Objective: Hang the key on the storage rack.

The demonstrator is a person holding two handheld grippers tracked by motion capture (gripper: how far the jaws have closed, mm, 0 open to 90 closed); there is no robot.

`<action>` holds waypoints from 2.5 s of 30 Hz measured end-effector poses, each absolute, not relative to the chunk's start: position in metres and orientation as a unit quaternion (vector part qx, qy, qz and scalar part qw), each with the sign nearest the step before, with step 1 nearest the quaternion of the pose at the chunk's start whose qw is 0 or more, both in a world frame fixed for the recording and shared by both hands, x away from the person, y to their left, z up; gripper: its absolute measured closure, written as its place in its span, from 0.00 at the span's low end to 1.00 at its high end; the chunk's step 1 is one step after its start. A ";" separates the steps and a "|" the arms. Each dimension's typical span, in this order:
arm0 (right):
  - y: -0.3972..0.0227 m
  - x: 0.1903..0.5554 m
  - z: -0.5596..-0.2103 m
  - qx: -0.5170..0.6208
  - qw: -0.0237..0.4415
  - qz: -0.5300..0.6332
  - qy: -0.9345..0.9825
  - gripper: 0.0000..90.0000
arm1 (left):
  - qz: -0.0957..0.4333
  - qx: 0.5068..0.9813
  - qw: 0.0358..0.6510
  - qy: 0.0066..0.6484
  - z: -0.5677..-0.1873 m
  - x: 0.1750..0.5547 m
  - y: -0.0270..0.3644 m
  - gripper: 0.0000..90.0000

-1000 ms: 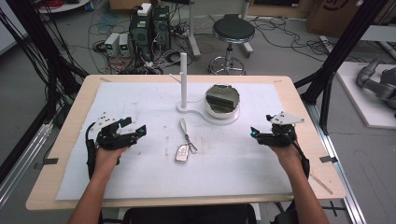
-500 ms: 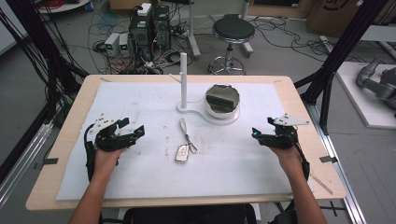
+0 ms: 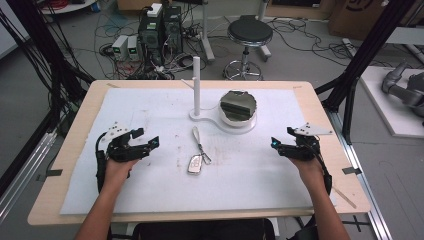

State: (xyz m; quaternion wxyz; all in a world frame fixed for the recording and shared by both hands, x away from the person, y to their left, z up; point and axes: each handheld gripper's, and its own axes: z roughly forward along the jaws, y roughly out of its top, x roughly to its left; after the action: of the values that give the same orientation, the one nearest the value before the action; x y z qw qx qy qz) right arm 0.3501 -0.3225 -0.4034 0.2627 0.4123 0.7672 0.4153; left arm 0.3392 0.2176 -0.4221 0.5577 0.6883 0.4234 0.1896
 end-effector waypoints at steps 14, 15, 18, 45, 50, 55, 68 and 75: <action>-0.324 0.351 -0.405 0.415 0.263 0.415 0.766 0.29 | 0.149 0.714 0.523 0.441 -0.430 0.360 0.183 0.34; -0.323 0.351 -0.405 0.414 0.262 0.415 0.767 0.29 | 0.147 0.715 0.522 0.441 -0.430 0.362 0.180 0.34; -0.322 0.352 -0.406 0.412 0.261 0.412 0.769 0.29 | 0.136 0.721 0.517 0.441 -0.430 0.368 0.167 0.38; -0.330 0.351 -0.408 0.419 0.257 0.413 0.766 0.29 | 0.147 0.785 0.400 0.449 -0.447 0.397 0.069 0.43; -0.330 0.350 -0.408 0.420 0.258 0.413 0.766 0.29 | 0.158 0.797 0.387 0.436 -0.445 0.395 0.070 0.55; -0.330 0.350 -0.408 0.420 0.258 0.412 0.766 0.29 | 0.147 0.801 0.390 0.431 -0.444 0.393 0.074 0.67; -0.331 0.348 -0.408 0.420 0.257 0.411 0.767 0.29 | 0.101 0.818 0.397 0.405 -0.442 0.388 0.095 0.78; -0.330 0.349 -0.408 0.420 0.256 0.411 0.768 0.29 | 0.083 0.829 0.390 0.391 -0.440 0.383 0.114 0.78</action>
State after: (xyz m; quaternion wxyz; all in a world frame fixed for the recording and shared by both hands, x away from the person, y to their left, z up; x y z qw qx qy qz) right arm 0.3486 -0.3305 -0.4081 0.2557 0.4202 0.7676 0.4110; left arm 0.3829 0.1144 -0.4396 0.3900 0.8295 0.3911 0.0832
